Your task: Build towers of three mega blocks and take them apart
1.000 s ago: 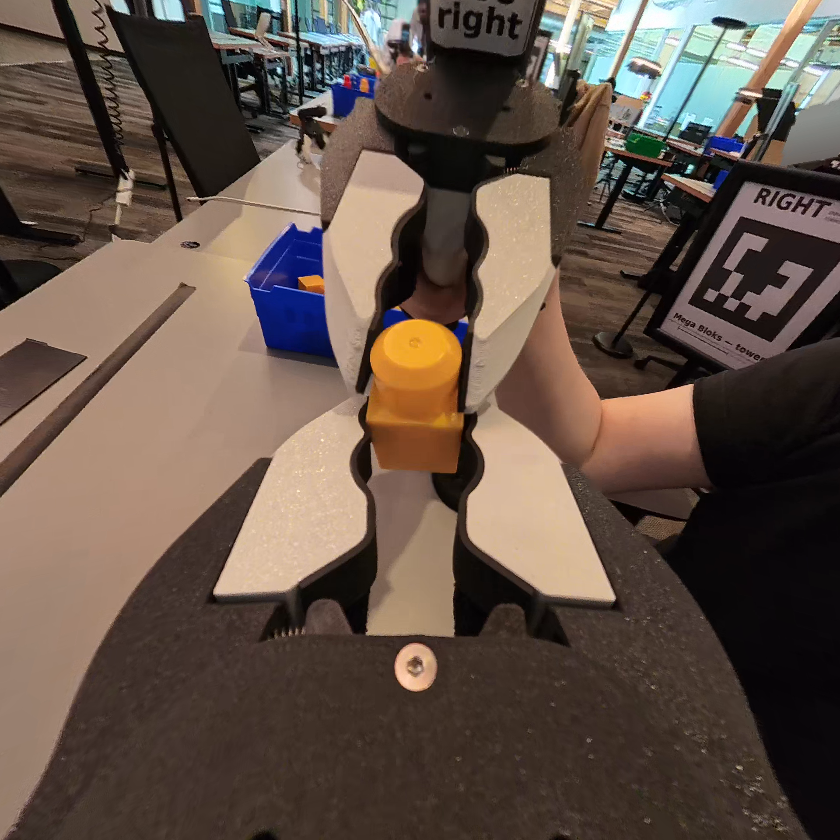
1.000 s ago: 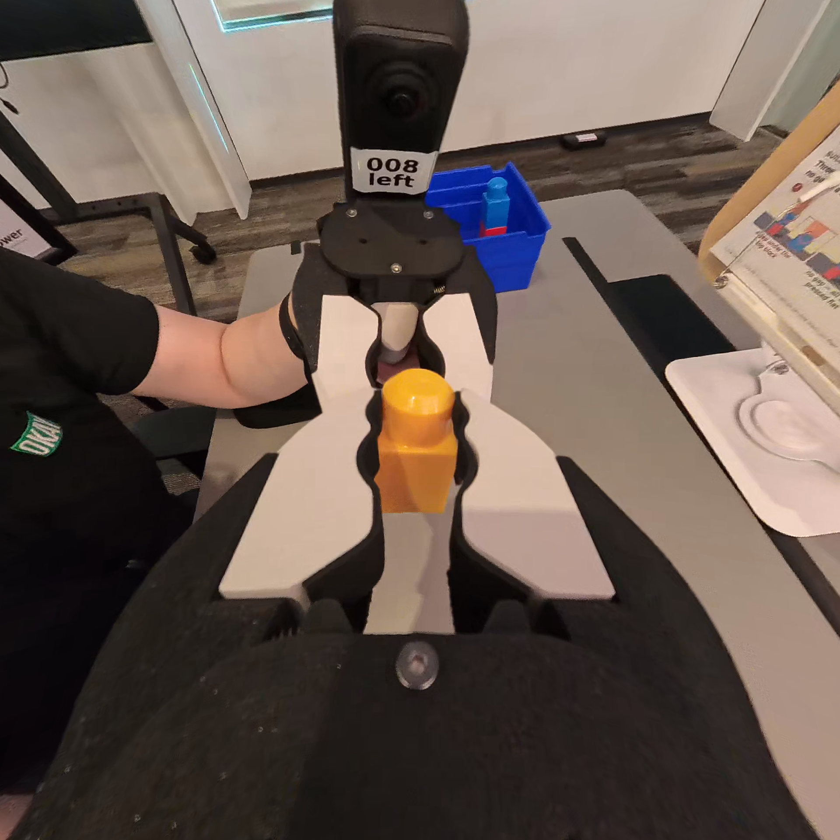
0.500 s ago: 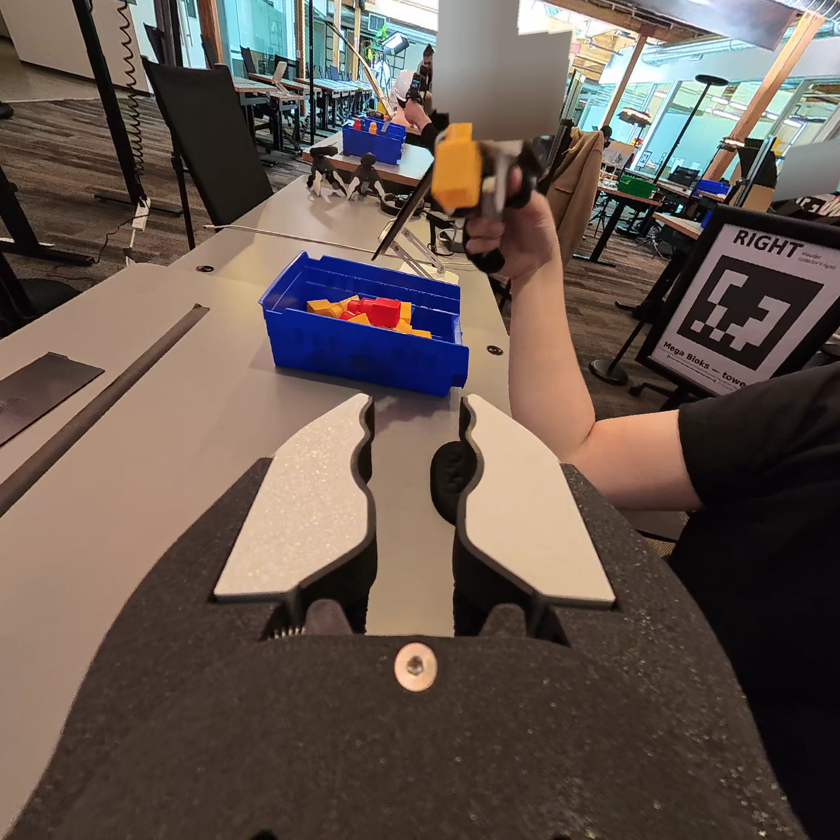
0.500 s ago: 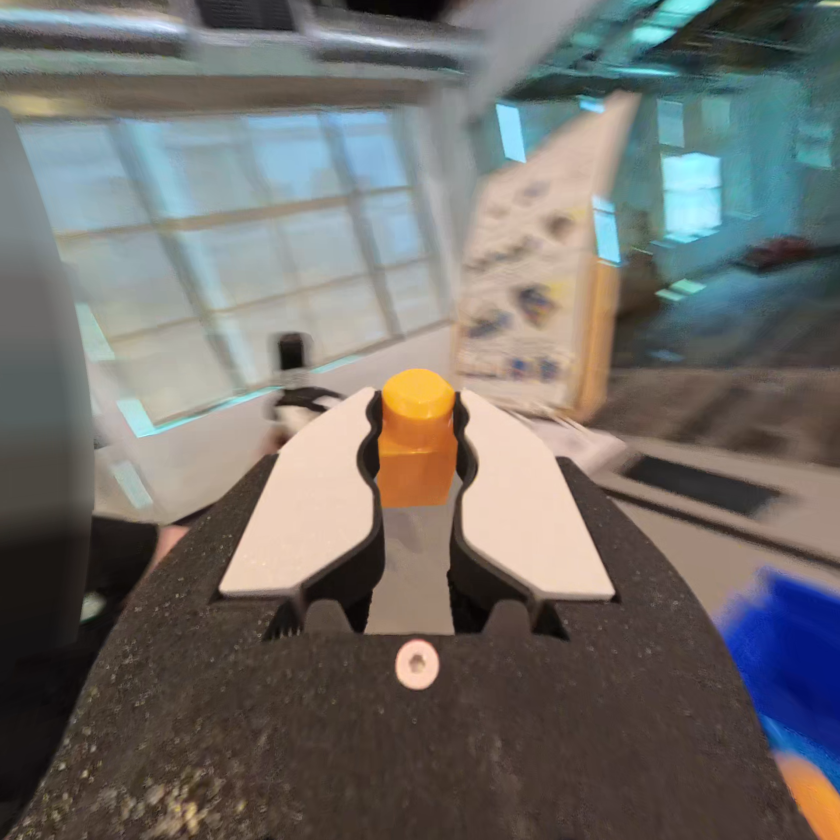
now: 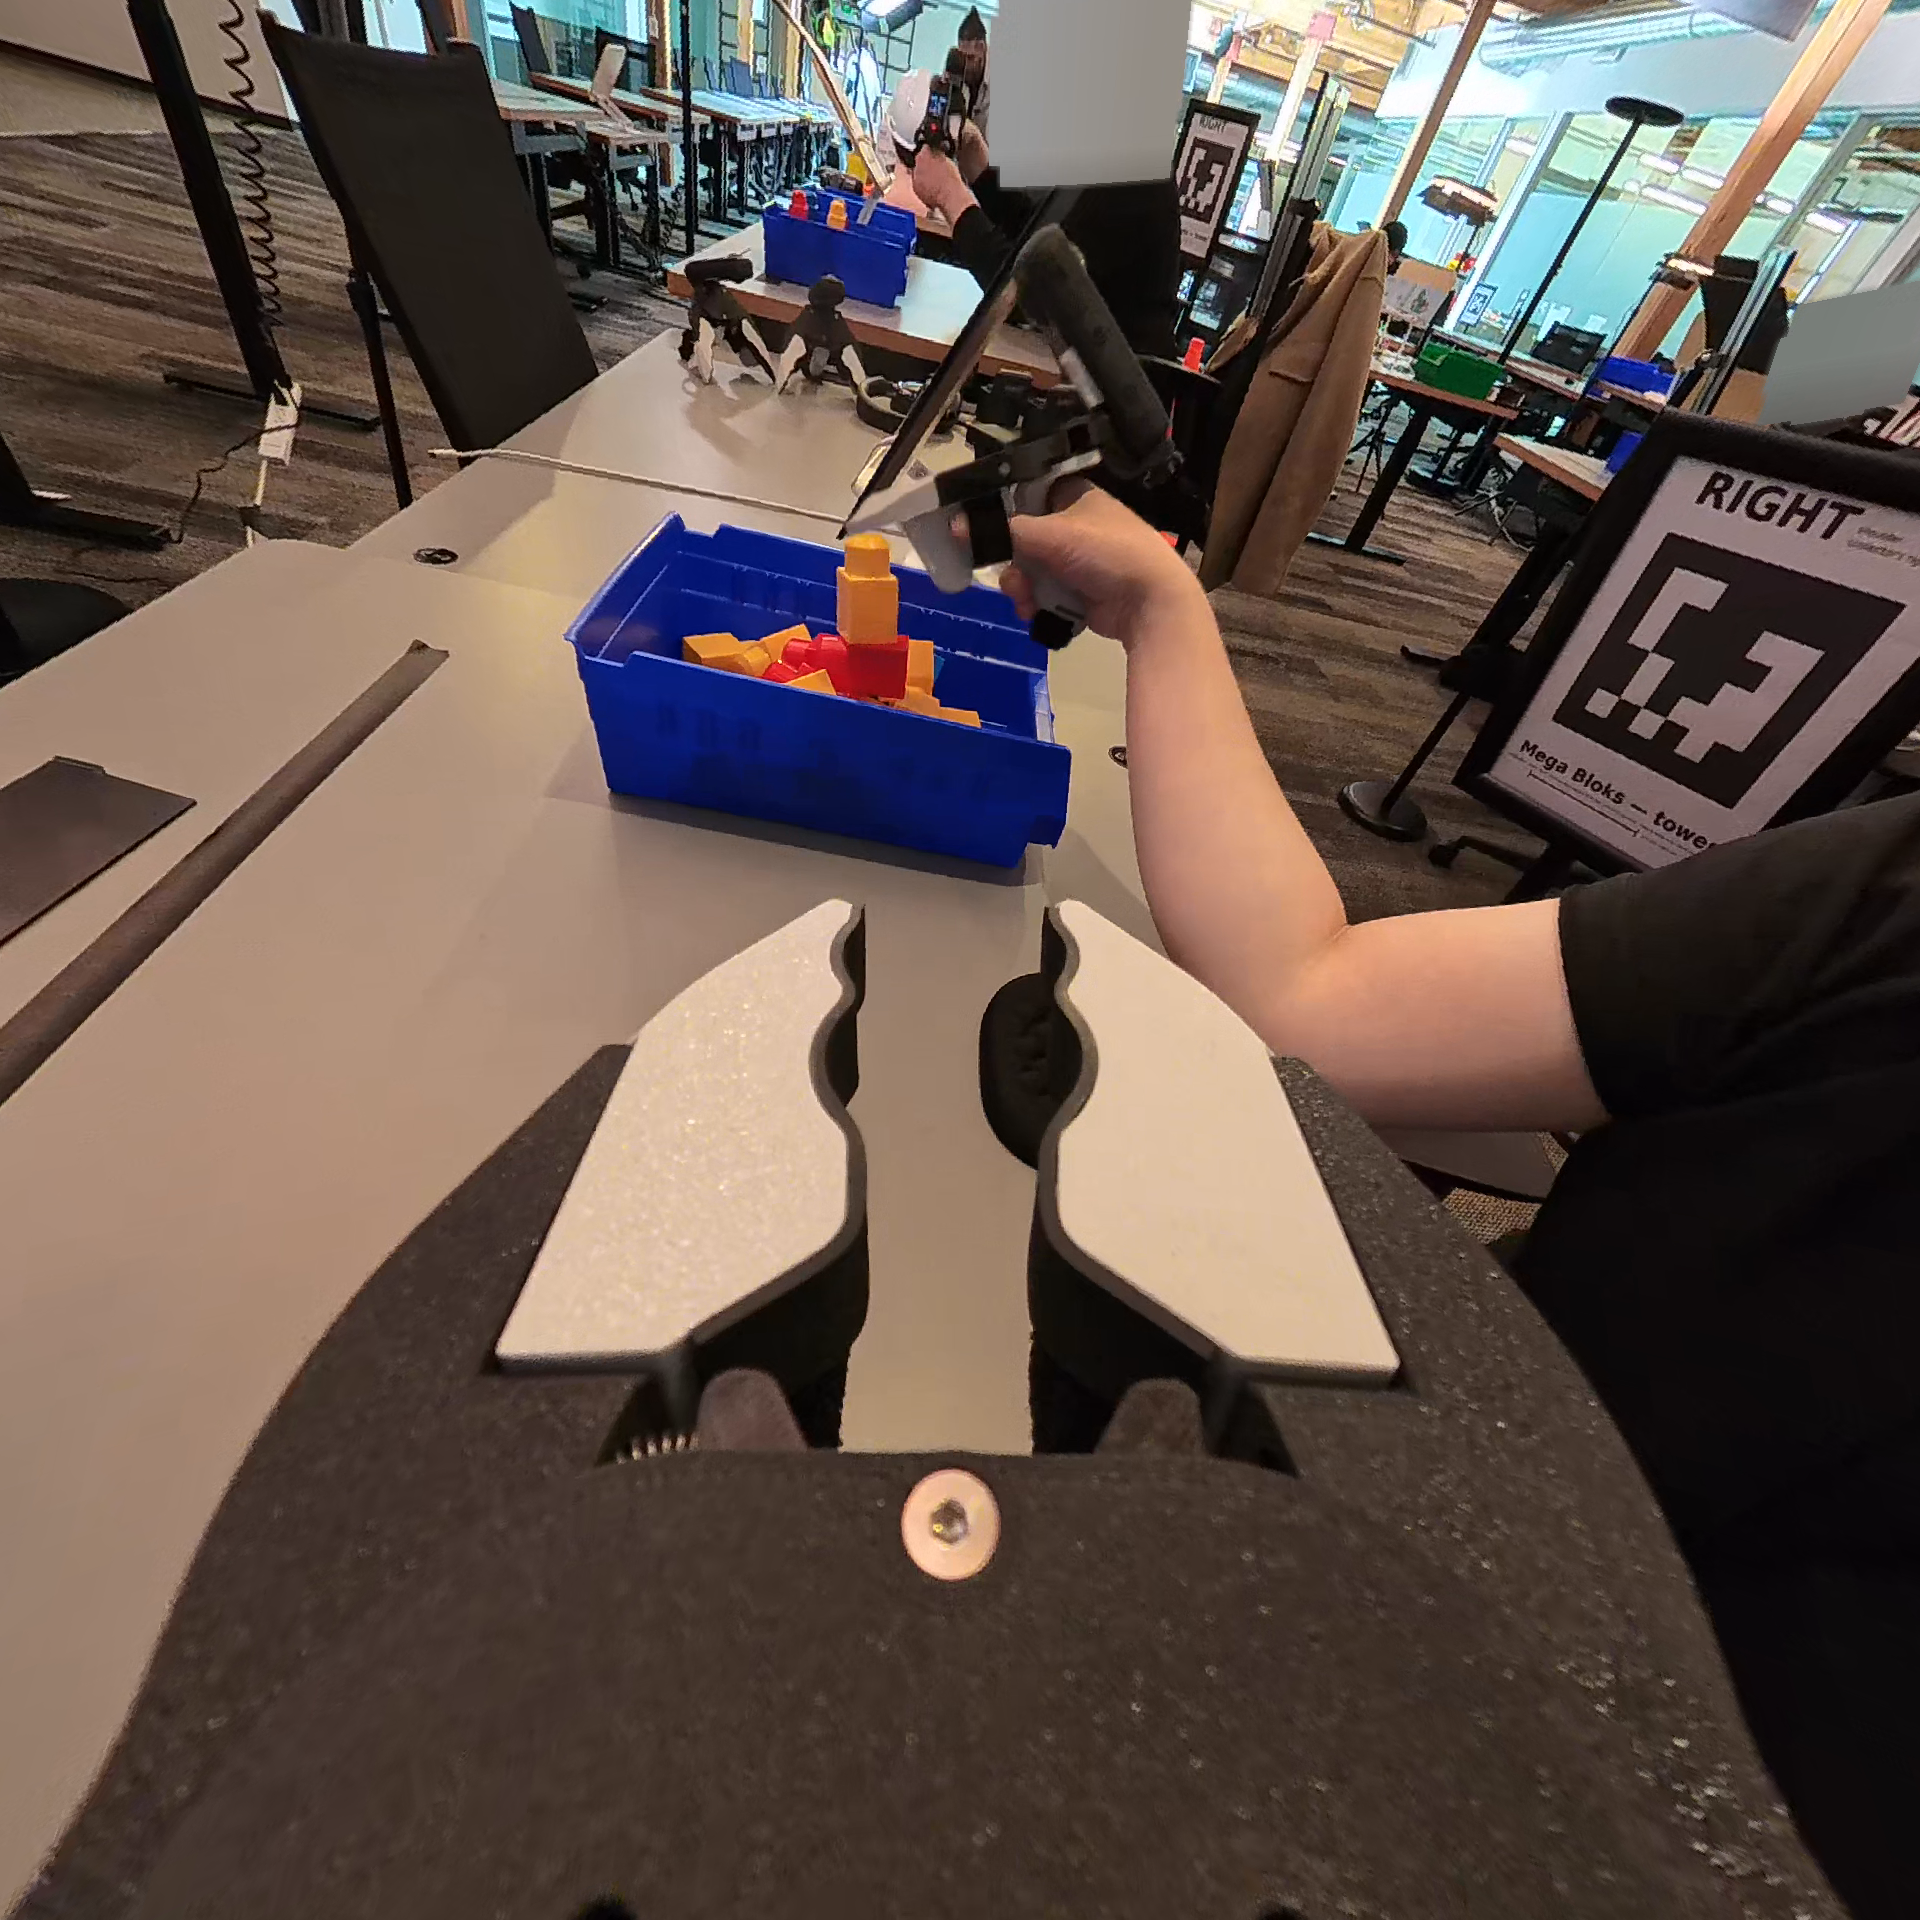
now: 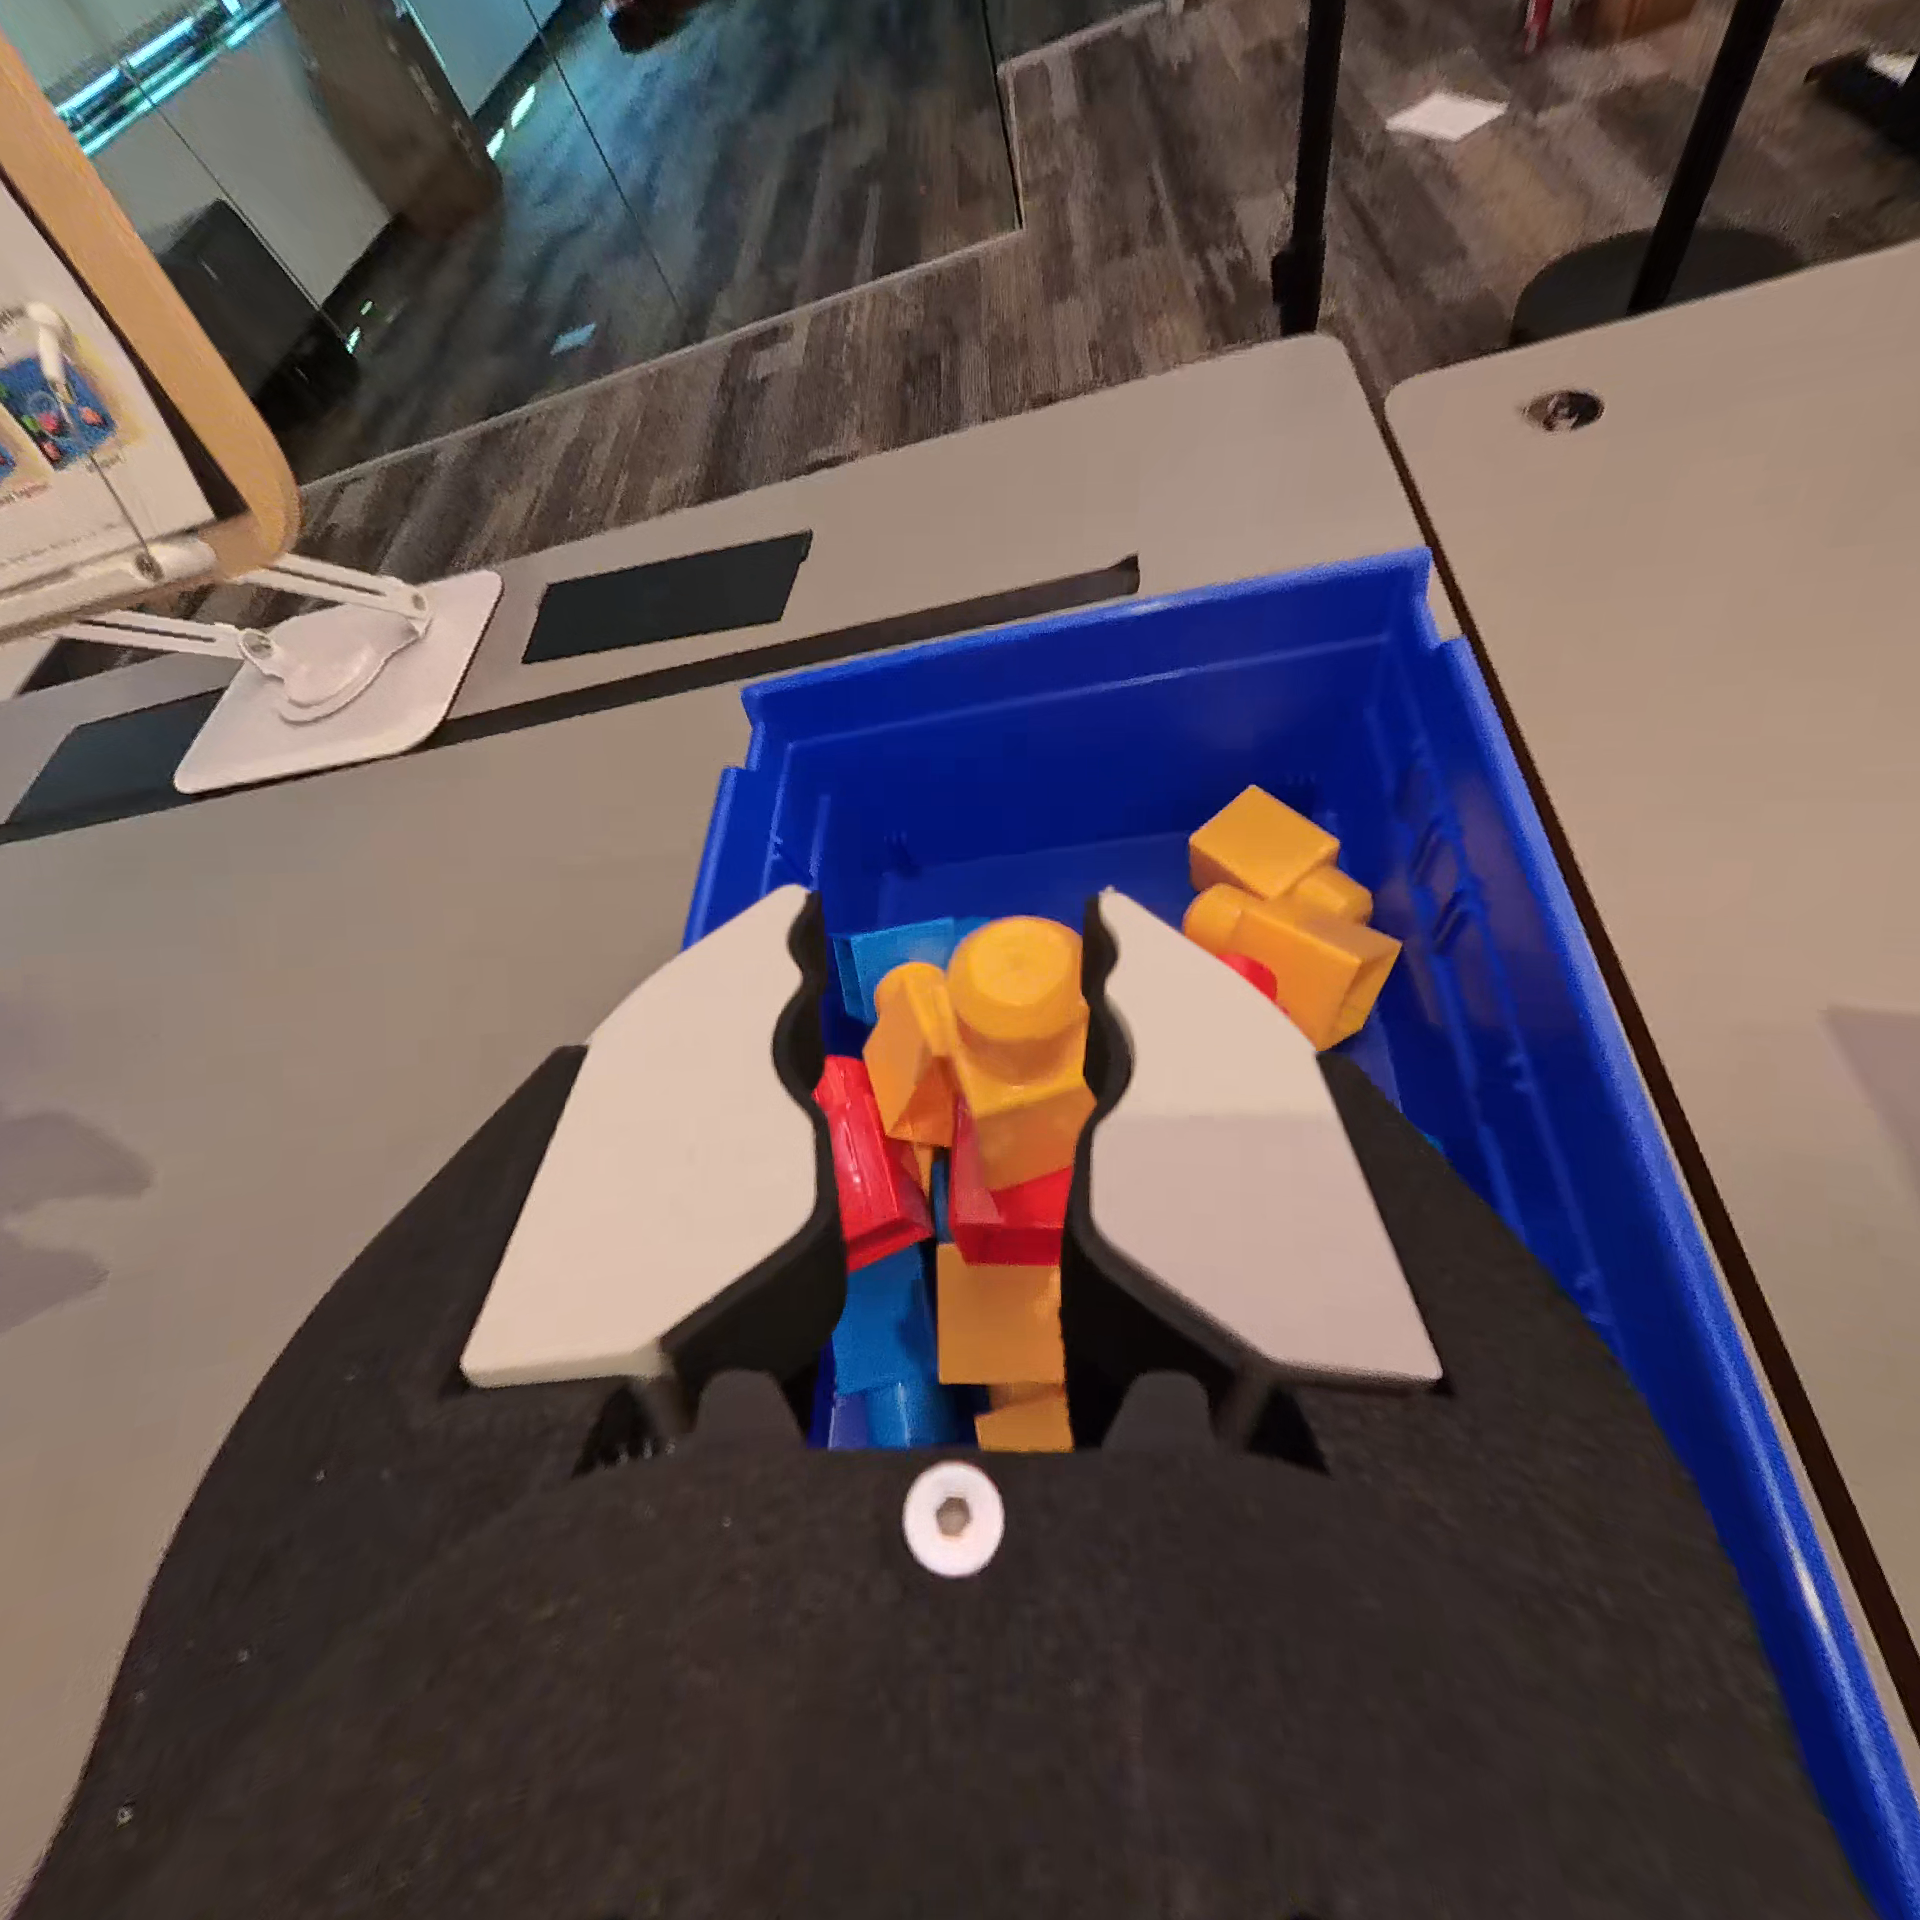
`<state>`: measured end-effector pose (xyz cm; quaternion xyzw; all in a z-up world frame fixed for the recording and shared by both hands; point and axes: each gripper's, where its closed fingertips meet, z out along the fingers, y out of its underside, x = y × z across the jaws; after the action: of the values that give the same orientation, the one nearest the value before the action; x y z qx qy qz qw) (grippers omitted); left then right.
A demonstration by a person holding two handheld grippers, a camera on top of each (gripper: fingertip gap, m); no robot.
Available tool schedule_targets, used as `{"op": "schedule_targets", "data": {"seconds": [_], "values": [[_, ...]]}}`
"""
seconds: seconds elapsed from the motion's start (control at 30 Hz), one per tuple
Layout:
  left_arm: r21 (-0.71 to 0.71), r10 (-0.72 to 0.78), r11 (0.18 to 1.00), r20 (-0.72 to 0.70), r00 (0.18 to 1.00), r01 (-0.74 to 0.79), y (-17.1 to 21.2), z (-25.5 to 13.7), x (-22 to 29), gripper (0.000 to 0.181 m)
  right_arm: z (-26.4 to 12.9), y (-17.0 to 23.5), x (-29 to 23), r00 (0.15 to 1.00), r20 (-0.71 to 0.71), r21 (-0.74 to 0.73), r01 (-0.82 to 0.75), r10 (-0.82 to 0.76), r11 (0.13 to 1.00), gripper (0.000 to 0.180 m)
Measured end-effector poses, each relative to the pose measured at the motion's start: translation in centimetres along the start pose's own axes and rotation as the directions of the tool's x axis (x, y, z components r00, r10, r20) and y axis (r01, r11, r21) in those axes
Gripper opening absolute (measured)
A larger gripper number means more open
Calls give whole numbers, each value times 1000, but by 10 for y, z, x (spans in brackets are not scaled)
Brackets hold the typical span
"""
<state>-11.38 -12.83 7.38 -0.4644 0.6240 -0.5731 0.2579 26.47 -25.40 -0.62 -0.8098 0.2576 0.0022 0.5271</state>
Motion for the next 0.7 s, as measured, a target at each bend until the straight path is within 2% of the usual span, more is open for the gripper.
{"op": "schedule_targets", "data": {"seconds": [0.13, 0.27, 0.33, 0.43, 0.53, 0.6, 0.63, 0.67, 0.7], "values": [[-10, 23, 1000, 50, 998, -23, -2, -8, -5, 32, -8, -18, -21, 998, 33, 59, 54, -56, 997, 46], [-29, 97, 995, 238, 966, -93, -10, -35, -22, 32, -13, -35, -57, 975, 66, 97, 207, -214, 973, 46], [-49, 143, 990, 358, 923, -135, -18, -58, -29, 32, -14, -42, -80, 953, 90, 115, 280, -291, 953, 46], [-86, 215, 976, 537, 815, -201, -32, -106, -27, 33, -12, -51, -117, 908, 133, 145, 379, -398, 914, 46], [-124, 246, 965, 738, 629, -233, -41, -172, -27, 33, -7, -57, -151, 853, 164, 178, 468, -495, 866, 45], [-185, 268, 957, 862, 431, -223, -35, -227, -33, 28, -1, -57, -171, 826, 202, 185, 496, -527, 848, 45], [-233, 288, 952, 901, 324, -199, -27, -256, -37, 19, 3, -56, -179, 813, 219, 182, 509, -540, 841, 45], [-277, 304, 950, 926, 226, -141, -14, -285, -42, 4, 6, -54, -185, 801, 230, 175, 525, -553, 833, 45], [-303, 307, 952, 941, 140, -54, 1, -313, -48, 4, 10, -52, -189, 790, 237, 164, 541, -565, 825, 45]]}}
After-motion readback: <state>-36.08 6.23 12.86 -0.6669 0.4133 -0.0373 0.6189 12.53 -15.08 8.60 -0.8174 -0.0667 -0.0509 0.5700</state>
